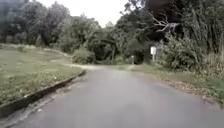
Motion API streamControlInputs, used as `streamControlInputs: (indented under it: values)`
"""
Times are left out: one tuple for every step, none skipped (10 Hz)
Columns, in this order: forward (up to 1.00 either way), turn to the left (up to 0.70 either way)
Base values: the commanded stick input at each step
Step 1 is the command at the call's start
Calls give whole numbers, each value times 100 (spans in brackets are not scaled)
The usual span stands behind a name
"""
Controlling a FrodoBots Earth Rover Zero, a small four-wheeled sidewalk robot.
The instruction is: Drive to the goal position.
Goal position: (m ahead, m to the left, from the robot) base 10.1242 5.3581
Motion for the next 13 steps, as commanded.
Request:
streamControlInputs:
  values:
    - [100,3]
    - [100,3]
    - [100,3]
    - [100,4]
    - [100,4]
    - [100,6]
    - [100,7]
    - [100,7]
    - [100,4]
    - [100,3]
    - [100,3]
    - [100,8]
    - [100,11]
